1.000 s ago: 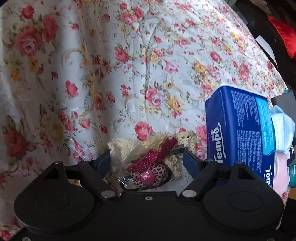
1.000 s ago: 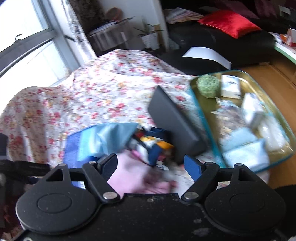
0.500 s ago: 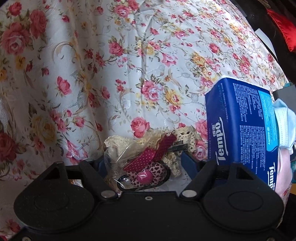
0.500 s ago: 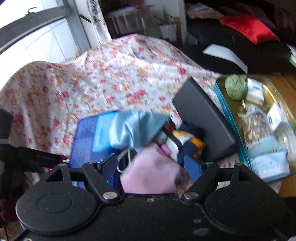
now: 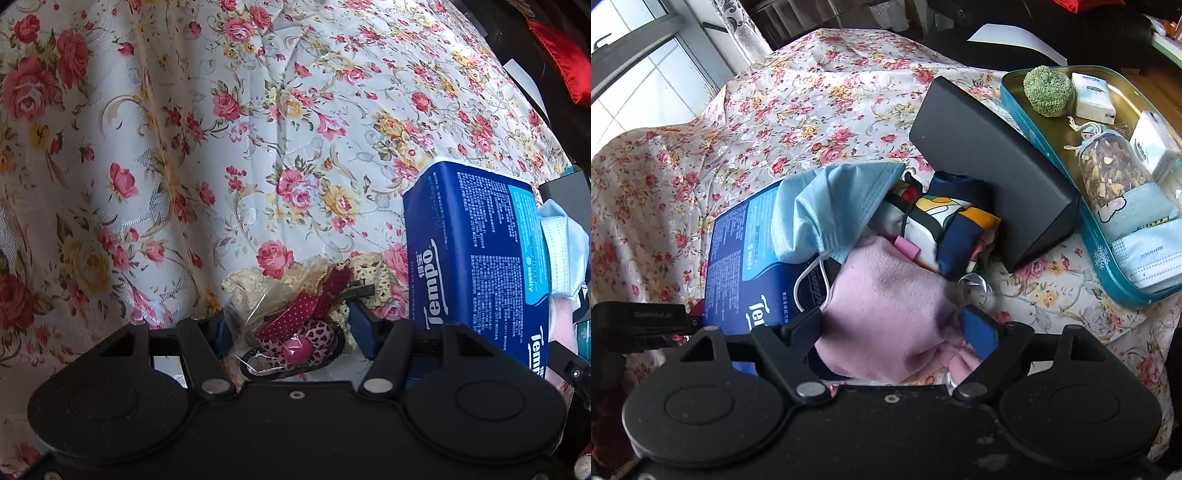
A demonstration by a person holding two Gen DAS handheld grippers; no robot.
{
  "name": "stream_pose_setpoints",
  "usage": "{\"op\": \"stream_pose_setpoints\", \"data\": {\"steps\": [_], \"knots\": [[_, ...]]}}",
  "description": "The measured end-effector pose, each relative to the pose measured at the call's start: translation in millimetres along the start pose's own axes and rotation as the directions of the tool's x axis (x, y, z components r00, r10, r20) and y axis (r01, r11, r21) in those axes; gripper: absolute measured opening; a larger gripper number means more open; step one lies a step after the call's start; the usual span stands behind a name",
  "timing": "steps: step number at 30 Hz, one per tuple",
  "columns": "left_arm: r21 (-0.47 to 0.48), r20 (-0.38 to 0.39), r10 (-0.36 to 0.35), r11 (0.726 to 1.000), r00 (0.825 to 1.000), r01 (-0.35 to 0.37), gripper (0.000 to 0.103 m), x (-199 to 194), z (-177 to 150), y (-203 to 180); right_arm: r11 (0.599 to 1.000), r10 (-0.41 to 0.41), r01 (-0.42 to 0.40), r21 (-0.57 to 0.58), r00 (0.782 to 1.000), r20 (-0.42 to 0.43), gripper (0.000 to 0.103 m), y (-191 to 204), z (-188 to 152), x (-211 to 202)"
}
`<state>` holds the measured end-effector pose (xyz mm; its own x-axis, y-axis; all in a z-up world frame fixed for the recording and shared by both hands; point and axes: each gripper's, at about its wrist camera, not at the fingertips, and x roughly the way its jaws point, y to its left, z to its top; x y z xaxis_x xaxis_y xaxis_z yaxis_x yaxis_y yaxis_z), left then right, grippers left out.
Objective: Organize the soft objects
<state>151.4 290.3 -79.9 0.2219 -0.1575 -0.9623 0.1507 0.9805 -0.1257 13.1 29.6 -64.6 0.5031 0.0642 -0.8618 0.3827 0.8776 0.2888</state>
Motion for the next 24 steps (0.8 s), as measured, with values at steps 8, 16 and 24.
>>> {"op": "stream_pose_setpoints", "data": {"steps": [8,16,24], "knots": [[0.004,0.000,0.001,1.000,1.000,-0.001,0.058,1,0,-1,1.000,0.021,-0.021,-0.015,1.000,-0.019,0.041,0,-4,-19],[-0.001,-0.001,-0.002,1.000,1.000,0.002,0.058,0,0,0,0.997,0.006,-0.013,-0.075,0.996,-0.090,0.008,-6,-25,-42],[-0.007,-0.002,-0.006,1.000,1.000,0.006,0.058,-1,0,0,0.972,-0.078,0.083,-0.222,0.997,0.028,0.083,2,-30,-45]]}}
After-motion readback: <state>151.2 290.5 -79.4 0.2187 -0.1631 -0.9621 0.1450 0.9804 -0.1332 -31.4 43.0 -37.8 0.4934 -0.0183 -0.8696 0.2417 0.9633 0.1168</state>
